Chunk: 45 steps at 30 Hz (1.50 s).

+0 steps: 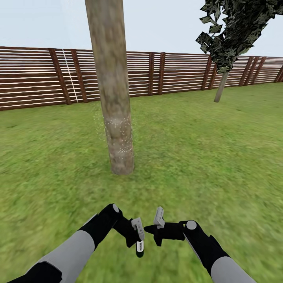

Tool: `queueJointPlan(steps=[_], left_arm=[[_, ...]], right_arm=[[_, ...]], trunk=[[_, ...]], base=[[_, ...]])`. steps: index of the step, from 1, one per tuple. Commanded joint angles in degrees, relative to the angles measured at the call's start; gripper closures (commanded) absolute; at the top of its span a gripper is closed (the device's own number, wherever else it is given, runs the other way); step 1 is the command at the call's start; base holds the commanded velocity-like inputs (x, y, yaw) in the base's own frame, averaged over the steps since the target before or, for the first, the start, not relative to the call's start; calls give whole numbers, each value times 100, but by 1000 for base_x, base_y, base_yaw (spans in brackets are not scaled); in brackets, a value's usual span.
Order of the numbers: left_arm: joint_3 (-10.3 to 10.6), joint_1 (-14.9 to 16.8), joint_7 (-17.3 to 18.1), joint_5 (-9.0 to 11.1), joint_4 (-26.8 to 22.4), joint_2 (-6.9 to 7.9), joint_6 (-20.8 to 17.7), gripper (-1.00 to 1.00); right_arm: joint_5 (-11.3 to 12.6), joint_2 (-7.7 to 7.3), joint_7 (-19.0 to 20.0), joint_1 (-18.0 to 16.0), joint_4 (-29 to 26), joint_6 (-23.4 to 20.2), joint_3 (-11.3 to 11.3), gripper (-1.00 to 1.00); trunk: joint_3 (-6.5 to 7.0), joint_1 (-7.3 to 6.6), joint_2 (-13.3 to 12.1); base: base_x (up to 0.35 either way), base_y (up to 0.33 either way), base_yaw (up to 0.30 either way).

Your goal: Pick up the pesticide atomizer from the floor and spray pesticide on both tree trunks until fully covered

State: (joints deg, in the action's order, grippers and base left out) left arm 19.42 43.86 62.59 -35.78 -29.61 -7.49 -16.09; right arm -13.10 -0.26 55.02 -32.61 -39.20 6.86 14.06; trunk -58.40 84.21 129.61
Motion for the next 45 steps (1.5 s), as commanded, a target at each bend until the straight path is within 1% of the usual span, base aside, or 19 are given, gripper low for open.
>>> queueJointPlan(steps=[1, 14, 19, 22, 25, 26, 27, 29, 30, 32, 34, 36, 38, 39, 40, 41, 42, 43, 45], left_arm=[[0, 0, -1, 1, -5, -4, 0, 100], [0, 2, -2, 3, -9, -50, 0, 100], [-5, 8, -2, -54, 70, 29, 0, 100], [-12, 22, -2, -68, 77, 402, -1, 100], [-22, 61, 0, -60, 70, 935, -7, 100], [-24, 86, 4, -53, 70, 1044, -8, 100], [-37, 103, 6, -37, 68, 1221, -11, 100], [-54, 104, 7, -15, 66, 1541, -25, 100], [-215, 85, 3, -16, 68, 1582, -24, 100], [-753, 43, -24, -33, 70, 1601, -10, 100], [-1015, 31, -324, -26, 73, 1639, -15, 100], [-1519, 21, -894, -9, 77, 1670, -23, 100], [-2264, 9, -1437, -8, 78, 1643, -19, 100], [-2573, -42, -1797, 1, 83, 1625, -15, 100], [-2836, -162, -2205, 31, 81, 1608, -6, 100], [-3099, -321, -2676, 185, 81, 1578, 111, 100], [-3341, -529, -3177, 490, 86, 1559, 481, 100], [-3482, -787, -3629, 819, 126, 1548, 974, 100], [-3595, -1240, -4505, 1308, 473, 1538, 1958, 100]], right_arm=[[0, 0, 0, 0, 0, 0, 0, 100], [0, 2, 0, 0, -19, 0, 0, 100], [0, 7, 3, 0, -52, 0, 0, 100], [0, 4, 7, 0, -53, 0, 0, 100], [0, 1, 8, 0, -46, 0, 0, 100], [0, 0, 9, 0, -45, 0, 0, 100], [0, 0, 9, 0, -40, 0, 0, -100], [0, -5, 6, 0, -26, 0, 0, -100], [-9, -7, -9, 0, 8, 6, -2, -100], [-13, -33, -71, 6, 54, 12, -27, -100], [-9, -79, -520, 15, 314, 19, -33, -100], [3, -99, -1589, 18, 946, 48, -52, -100], [27, -107, -2663, 19, 1438, 102, -212, -100], [35, -115, -3141, 26, 1620, 195, -580, -100], [35, -119, -3474, 40, 1803, 476, -1126, -100], [31, -127, -3696, 105, 1981, 935, -1752, -100], [29, -184, -3896, 227, 2191, 1416, -2290, -100], [28, -251, -4121, 369, 2366, 1867, -2622, -100], [27, -332, -4668, 796, 2535, 2866, -2886, -100]], trunk=[[0, 0, 0], [0, 0, 0], [0, 0, 0], [0, 0, 0], [0, 0, 0], [0, 0, 0], [0, 0, 0], [0, 0, 0], [0, 0, 0], [0, 0, 0], [0, 0, 0], [0, 0, 0], [0, 0, 0], [0, 0, 0], [0, 0, 0], [0, 0, 0], [0, 0, 0], [0, 0, 0], [0, 0, 0]], base=[[0, 0, 0], [0, 0, 0], [0, 0, 0], [0, 0, 0], [0, 0, 0], [0, 0, 0], [0, 0, 0], [0, 0, 0], [0, 0, 0], [0, 0, 0], [0, 0, 0], [0, 0, 0], [0, 0, 0], [0, 0, 0], [0, 0, 0], [0, 0, 0], [0, 0, 0], [0, 0, 0], [0, 0, 0]])
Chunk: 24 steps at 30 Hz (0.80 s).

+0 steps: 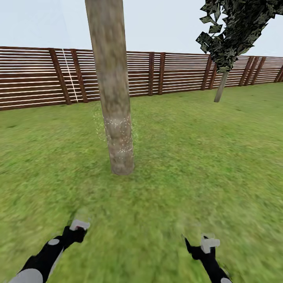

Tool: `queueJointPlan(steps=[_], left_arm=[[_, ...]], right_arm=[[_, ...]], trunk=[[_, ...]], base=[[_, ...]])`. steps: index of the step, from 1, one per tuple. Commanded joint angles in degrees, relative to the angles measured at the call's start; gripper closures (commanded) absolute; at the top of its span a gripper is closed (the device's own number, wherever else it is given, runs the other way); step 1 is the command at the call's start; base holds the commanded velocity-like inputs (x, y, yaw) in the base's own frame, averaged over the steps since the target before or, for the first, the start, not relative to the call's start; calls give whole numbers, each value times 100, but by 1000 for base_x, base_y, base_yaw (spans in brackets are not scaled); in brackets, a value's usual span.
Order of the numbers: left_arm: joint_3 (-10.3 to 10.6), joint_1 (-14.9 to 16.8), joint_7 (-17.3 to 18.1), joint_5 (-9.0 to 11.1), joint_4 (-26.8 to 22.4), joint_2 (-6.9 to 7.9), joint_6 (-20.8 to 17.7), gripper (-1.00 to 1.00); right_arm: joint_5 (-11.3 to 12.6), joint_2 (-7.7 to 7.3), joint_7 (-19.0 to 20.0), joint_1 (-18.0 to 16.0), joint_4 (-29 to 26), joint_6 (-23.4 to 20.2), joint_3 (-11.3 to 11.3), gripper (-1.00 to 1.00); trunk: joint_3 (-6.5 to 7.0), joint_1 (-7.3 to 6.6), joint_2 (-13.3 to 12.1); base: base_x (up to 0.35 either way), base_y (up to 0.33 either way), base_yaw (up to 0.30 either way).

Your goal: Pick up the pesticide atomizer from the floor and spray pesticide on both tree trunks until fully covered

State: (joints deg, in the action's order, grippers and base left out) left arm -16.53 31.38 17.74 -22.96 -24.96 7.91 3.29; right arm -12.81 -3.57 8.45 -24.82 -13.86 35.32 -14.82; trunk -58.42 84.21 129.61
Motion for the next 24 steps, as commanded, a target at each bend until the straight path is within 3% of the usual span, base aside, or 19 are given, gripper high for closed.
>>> queueJointPlan(steps=[1, 2, 5, 7, 10, 14, 17, 24], left_arm=[[-30, -172, -584, 210, 460, -3, 627, 100], [-39, -252, -1051, 311, 836, -2, 1174, 100], [-50, -305, -1971, 434, 1395, -61, 2231, 100], [-52, -307, -2204, 690, 1501, -89, 2605, 100], [-52, -310, -2259, 929, 1526, -96, 2702, 100], [-52, -314, -2272, 960, 1504, -89, 2728, 100], [-72, -313, -2274, 966, 1513, -67, 2729, 100], [-130, -316, -2275, 1045, 1480, -28, 2729, 100]], right_arm=[[-2, -18, -377, 302, 45, 697, -53, -100], [-1, -26, -653, 509, 97, 1260, -80, -100], [11, -28, -938, 979, 257, 2468, -101, -100], [8, -15, -960, 1138, 282, 2468, -100, -100], [-8, 39, -951, 1173, 300, 2468, -96, -100], [-18, 50, -943, 1179, 319, 2468, -93, -100], [-20, 64, -919, 1180, 800, 2468, -82, -100], [-20, 136, -932, 1181, 1111, 2468, -88, -100]], trunk=[[2, -1, 0], [2, -1, 0], [2, -1, 0], [2, -1, 0], [2, -1, 0], [2, -1, 0], [2, -1, 0], [2, -1, 0]], base=[[0, 0, 0], [0, 0, 0], [0, 0, 0], [0, 0, 0], [0, 0, 0], [0, 0, 0], [0, 0, 0], [0, 0, 0]])
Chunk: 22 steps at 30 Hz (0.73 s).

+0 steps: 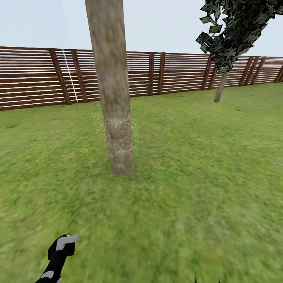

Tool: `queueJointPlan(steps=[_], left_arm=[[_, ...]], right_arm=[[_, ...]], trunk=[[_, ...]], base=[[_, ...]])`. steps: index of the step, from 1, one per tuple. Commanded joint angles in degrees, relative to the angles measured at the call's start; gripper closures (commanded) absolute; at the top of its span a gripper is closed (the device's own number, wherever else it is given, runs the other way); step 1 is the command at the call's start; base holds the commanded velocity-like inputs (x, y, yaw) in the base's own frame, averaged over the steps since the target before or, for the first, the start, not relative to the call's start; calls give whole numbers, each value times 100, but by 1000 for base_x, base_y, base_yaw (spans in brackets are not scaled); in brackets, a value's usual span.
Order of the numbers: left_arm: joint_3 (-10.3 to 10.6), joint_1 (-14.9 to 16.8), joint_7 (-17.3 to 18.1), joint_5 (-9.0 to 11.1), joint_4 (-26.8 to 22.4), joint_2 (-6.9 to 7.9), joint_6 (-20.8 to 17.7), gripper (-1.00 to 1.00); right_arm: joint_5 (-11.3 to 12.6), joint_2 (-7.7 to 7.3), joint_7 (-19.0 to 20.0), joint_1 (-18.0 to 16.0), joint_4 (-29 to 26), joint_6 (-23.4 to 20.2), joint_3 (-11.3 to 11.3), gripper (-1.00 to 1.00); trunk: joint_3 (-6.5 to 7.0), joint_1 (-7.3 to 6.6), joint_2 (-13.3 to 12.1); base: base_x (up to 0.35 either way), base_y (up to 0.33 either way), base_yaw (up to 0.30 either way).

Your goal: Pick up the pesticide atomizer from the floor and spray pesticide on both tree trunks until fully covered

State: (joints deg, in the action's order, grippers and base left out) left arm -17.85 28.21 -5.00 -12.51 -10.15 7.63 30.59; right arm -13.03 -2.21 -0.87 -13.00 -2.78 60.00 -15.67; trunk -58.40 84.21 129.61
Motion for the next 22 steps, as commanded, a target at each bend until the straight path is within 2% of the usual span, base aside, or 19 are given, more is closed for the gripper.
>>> queueJointPlan(steps=[1, 22], left_arm=[[1, 0, -1, 24, -2, 1, 0, 100], [11, -17, -10, 56, -49, -7, 86, 100]], right_arm=[[2, 1, 0, -1, 52, 0, -1, -100], [-7, -7, -3, -1, 120, 0, -6, -100]], trunk=[[0, 0, 0], [0, 0, 0]], base=[[0, 0, 0], [0, 0, 0]])
